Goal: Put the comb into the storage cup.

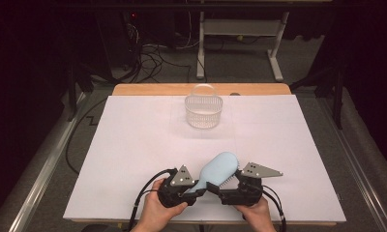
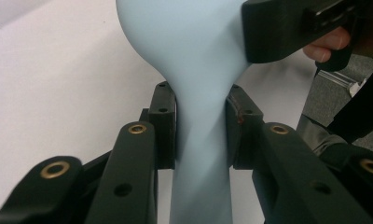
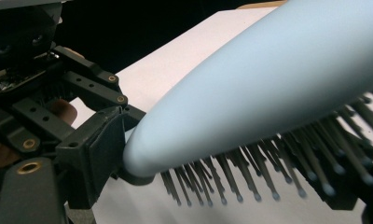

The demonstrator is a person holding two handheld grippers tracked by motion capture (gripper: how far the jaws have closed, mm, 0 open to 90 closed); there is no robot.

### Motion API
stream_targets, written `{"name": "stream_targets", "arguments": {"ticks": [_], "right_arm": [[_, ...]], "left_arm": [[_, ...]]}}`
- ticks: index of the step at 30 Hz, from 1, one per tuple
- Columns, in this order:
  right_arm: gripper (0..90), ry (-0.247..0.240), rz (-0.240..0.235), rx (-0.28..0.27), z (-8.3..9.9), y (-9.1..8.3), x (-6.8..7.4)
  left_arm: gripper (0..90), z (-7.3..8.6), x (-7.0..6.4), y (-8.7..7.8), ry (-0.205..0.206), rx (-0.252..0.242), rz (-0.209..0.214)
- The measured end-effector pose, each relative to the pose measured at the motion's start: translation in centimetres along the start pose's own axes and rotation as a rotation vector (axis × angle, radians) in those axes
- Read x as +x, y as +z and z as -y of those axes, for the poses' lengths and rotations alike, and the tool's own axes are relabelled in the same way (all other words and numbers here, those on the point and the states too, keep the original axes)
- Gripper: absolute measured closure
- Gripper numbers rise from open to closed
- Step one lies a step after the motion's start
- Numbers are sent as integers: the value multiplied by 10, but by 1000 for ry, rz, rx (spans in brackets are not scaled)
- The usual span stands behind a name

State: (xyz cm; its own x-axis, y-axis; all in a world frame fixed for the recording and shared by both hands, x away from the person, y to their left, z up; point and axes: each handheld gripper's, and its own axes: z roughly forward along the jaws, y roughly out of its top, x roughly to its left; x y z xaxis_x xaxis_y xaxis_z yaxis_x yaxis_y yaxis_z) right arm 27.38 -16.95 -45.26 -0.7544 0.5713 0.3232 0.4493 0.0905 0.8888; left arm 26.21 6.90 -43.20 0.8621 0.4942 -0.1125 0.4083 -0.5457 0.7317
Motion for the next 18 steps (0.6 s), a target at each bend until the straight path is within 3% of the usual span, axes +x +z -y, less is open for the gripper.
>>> {"name": "stream_targets", "arguments": {"ticks": [8, 18], "right_arm": [[199, 9, 5, 33, -8, 8, 0], [300, 65, -30, 63, -16, 10, 1]], "left_arm": [[691, -1, 1, 1, -6, -1, -14], [690, -1, 4, -3, -15, -7, -12]]}}
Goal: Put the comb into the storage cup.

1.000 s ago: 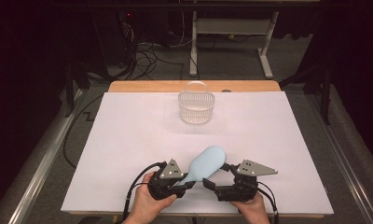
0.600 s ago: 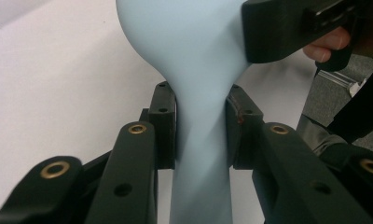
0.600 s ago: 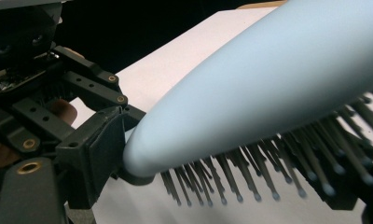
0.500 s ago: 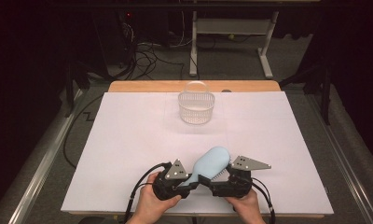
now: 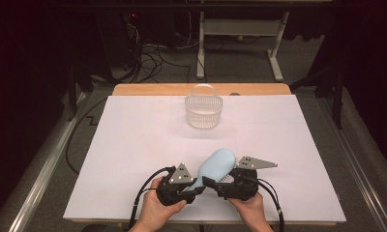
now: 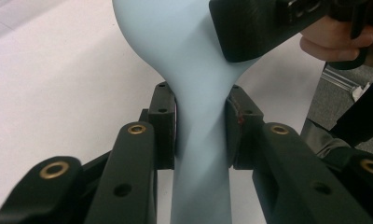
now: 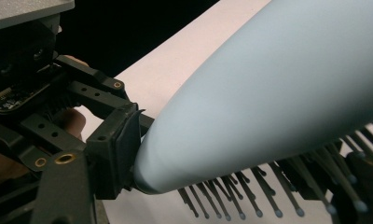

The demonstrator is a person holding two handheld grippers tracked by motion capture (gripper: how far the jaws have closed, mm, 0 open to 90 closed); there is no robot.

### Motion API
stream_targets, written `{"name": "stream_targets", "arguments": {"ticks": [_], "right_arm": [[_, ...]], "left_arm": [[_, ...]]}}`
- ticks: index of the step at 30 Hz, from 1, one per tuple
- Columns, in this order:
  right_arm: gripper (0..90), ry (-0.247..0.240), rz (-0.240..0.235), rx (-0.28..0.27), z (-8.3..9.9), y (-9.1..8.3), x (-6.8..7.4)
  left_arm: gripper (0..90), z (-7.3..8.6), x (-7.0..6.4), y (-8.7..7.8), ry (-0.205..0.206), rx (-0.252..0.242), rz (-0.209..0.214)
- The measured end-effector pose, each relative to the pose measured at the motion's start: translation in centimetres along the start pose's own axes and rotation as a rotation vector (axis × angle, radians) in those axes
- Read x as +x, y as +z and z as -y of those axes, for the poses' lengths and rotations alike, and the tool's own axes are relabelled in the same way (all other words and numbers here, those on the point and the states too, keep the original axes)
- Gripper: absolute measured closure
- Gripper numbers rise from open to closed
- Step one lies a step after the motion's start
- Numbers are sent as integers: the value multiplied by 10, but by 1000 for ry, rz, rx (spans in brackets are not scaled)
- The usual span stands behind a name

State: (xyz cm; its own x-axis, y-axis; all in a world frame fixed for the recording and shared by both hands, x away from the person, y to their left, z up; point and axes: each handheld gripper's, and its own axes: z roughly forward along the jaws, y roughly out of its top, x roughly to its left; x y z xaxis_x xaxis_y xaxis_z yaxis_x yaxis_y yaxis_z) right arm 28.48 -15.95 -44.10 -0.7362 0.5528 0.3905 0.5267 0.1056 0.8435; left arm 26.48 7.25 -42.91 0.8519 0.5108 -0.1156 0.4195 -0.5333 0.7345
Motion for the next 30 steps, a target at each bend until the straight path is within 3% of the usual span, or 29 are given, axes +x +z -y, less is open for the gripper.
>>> {"name": "stream_targets", "arguments": {"ticks": [9, 13, 24, 27, 30], "right_arm": [[396, 22, -23, 29, -5, -2, 2], [470, 35, -54, 30, -8, -2, 2], [561, 45, -116, 25, -17, -3, 2], [567, 47, -124, 30, -18, -3, 3], [573, 47, -126, 36, -20, -3, 2]], "left_arm": [[689, 0, 1, 0, -7, 2, 0], [689, 0, 2, 0, -9, -1, 5], [678, 0, 5, -5, -18, -25, 25], [644, 0, 6, -6, -22, -29, 29], [556, 0, 7, -7, -27, -29, 27]]}}
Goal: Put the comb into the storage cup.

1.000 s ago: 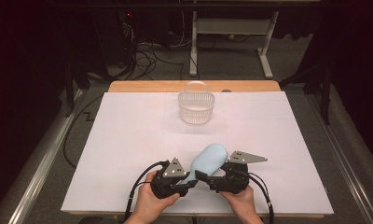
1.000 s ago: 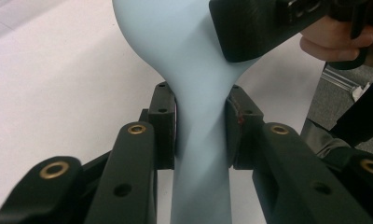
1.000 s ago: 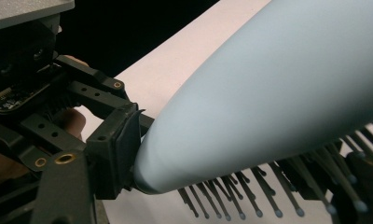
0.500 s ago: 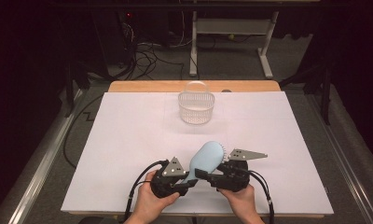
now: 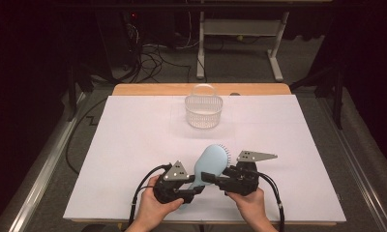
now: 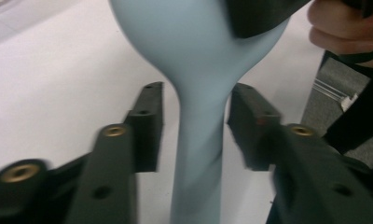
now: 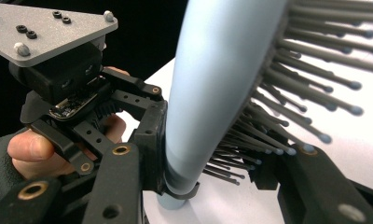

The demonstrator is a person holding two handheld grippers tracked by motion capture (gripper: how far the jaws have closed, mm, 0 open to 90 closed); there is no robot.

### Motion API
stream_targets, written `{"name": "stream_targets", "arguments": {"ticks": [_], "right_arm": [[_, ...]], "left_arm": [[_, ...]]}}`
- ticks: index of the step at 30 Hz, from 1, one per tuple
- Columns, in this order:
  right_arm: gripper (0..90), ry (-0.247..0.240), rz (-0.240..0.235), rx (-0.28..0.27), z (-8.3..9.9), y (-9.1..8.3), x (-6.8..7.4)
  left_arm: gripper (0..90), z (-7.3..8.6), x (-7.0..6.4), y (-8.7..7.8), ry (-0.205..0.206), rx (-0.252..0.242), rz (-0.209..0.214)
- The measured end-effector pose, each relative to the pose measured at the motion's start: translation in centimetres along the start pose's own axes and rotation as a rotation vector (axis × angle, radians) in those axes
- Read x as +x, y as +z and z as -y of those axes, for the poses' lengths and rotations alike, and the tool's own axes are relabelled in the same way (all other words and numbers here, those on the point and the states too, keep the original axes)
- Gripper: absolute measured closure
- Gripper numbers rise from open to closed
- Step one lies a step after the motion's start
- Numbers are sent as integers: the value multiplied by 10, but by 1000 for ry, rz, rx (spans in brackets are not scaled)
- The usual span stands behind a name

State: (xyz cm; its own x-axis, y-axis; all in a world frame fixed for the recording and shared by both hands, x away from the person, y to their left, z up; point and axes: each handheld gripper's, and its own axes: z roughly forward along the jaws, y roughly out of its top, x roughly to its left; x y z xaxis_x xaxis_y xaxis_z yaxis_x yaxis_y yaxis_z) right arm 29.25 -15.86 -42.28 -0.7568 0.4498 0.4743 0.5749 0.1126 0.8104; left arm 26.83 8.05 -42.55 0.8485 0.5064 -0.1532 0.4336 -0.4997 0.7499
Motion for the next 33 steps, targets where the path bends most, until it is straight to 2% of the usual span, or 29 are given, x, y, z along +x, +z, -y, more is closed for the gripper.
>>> {"name": "stream_targets", "arguments": {"ticks": [1, 2, 4, 5, 11, 15, 20, 25, 28, 31, 32, 33], "right_arm": [[574, 2, 1, -1, -1, 0, 0], [574, 3, -1, -3, -2, -1, -1], [576, 9, -1, -9, -3, -3, -2], [577, 9, 1, -10, -4, -4, -2], [581, 6, 6, -10, -7, -6, -4], [583, 7, 13, -10, -11, -10, -5], [582, 12, 16, -14, -15, -14, -7], [582, 5, 25, -5, -18, -16, -7], [582, 5, 30, 0, -21, -17, -9], [582, 3, 37, 6, -22, -18, -10], [582, 3, 39, 7, -23, -19, -11], [582, 3, 42, 8, -23, -19, -11]], "left_arm": [[495, 0, 1, 0, -15, -6, -20], [458, 0, 2, 0, -18, -3, -22], [394, 0, 2, 0, -22, -3, -22], [377, 1, 3, -2, -27, -17, -41], [343, 2, 6, -5, -37, -35, -41], [324, 4, 11, -9, -53, -48, -21], [296, 9, 16, -14, -51, -51, 3], [264, 14, 21, -21, -50, -49, -20], [316, 19, 28, -29, -50, -57, -8], [311, 22, 32, -35, -59, -67, -21], [273, 24, 34, -37, -67, -74, -36], [190, 25, 36, -39, -84, -73, -35]]}}
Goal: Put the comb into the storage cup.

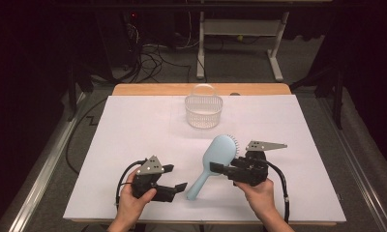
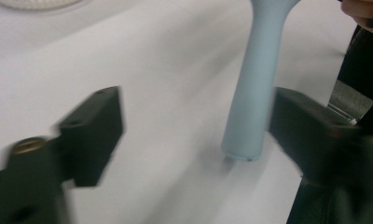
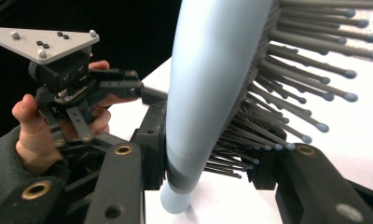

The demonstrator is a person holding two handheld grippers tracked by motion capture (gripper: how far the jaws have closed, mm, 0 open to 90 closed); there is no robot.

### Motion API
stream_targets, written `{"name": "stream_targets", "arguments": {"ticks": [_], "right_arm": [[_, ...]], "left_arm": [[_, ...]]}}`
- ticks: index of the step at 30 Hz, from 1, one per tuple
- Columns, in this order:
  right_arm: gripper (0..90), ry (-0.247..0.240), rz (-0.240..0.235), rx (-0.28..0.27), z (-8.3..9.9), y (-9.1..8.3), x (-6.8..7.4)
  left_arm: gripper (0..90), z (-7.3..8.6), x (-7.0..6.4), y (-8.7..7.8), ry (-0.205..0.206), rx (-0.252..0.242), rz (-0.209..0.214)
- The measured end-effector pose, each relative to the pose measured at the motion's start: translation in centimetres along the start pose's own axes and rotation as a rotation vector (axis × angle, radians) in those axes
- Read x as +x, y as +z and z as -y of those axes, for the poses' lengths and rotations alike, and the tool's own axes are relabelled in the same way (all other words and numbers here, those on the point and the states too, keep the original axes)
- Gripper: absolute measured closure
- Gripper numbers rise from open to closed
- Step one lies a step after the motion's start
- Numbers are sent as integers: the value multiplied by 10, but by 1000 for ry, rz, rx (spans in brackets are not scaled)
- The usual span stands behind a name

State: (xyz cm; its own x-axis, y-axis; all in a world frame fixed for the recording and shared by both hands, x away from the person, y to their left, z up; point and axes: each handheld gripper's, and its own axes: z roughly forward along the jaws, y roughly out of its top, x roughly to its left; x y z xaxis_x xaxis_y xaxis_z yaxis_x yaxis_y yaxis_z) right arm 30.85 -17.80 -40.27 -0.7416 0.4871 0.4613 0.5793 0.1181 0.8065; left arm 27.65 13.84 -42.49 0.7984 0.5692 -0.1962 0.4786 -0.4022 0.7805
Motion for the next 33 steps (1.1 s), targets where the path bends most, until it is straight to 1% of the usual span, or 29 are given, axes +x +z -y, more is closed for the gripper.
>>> {"name": "stream_targets", "arguments": {"ticks": [1, 2, 3, 4, 5, 6, 7, 9, 10, 12, 13, 14, 15, 16, 17, 18, 19, 21, 22, 23, 26, 31, 32, 33], "right_arm": [[582, 4, 0, 2, 0, -1, 0], [582, 3, 2, 1, -1, -1, -1], [582, 4, 5, 2, -1, -2, -1], [582, 4, 7, 3, -2, -3, -1], [581, 3, 11, 2, -2, -4, -2], [581, 3, 11, 2, -2, -4, -2], [581, 6, 17, 0, -4, -7, -3], [581, 6, 26, -1, -5, -9, -4], [581, 3, 30, -2, -6, -11, -4], [581, 6, 33, 0, -7, -12, -5], [581, 3, 39, 0, -8, -14, -5], [581, 1, 42, 0, -9, -15, -5], [581, 3, 43, 2, -10, -15, -5], [581, 1, 46, 2, -10, -16, -5], [581, -1, 49, 2, -10, -17, -6], [581, 0, 51, 3, -11, -17, -6], [581, 3, 53, 5, -11, -18, -6], [580, 0, 59, 6, -12, -19, -7], [580, -1, 61, 7, -13, -19, -7], [580, 2, 64, 9, -13, -20, -6], [580, -3, 72, 13, -14, -22, -7], [580, 1, 88, 19, -16, -24, -9], [580, 1, 88, 19, -16, -24, -9], [579, 2, 91, 21, -17, -26, -9]], "left_arm": [[146, 1, 2, -2, -13, -8, -1], [188, 2, 4, -5, -18, -12, -15], [184, 3, 6, -7, -19, -19, -30], [165, 3, 6, -7, -19, -19, -30], [164, 5, 10, -12, -21, -31, -38], [163, 5, 10, -12, -21, -31, -38], [164, 8, 14, -17, -27, -45, -61], [165, 11, 19, -22, -37, -57, -78], [164, 11, 19, -22, -37, -57, -78], [164, 15, 24, -27, -40, -62, -111], [164, 18, 28, -31, -52, -70, -122], [162, 18, 28, -31, -52, -70, -122], [161, 22, 32, -36, -64, -80, -137], [160, 22, 32, -36, -64, -80, -137], [160, 26, 35, -40, -70, -88, -153], [160, 26, 35, -40, -70, -88, -153], [158, 29, 39, -44, -75, -101, -172], [157, 32, 42, -49, -92, -126, -197], [158, 32, 42, -49, -92, -126, -197], [157, 36, 46, -53, -108, -151, -219], [157, 42, 52, -59, -125, -171, -248], [157, 53, 63, -65, -159, -176, -284], [157, 53, 63, -65, -159, -176, -284], [157, 57, 66, -67, -169, -179, -297]]}}
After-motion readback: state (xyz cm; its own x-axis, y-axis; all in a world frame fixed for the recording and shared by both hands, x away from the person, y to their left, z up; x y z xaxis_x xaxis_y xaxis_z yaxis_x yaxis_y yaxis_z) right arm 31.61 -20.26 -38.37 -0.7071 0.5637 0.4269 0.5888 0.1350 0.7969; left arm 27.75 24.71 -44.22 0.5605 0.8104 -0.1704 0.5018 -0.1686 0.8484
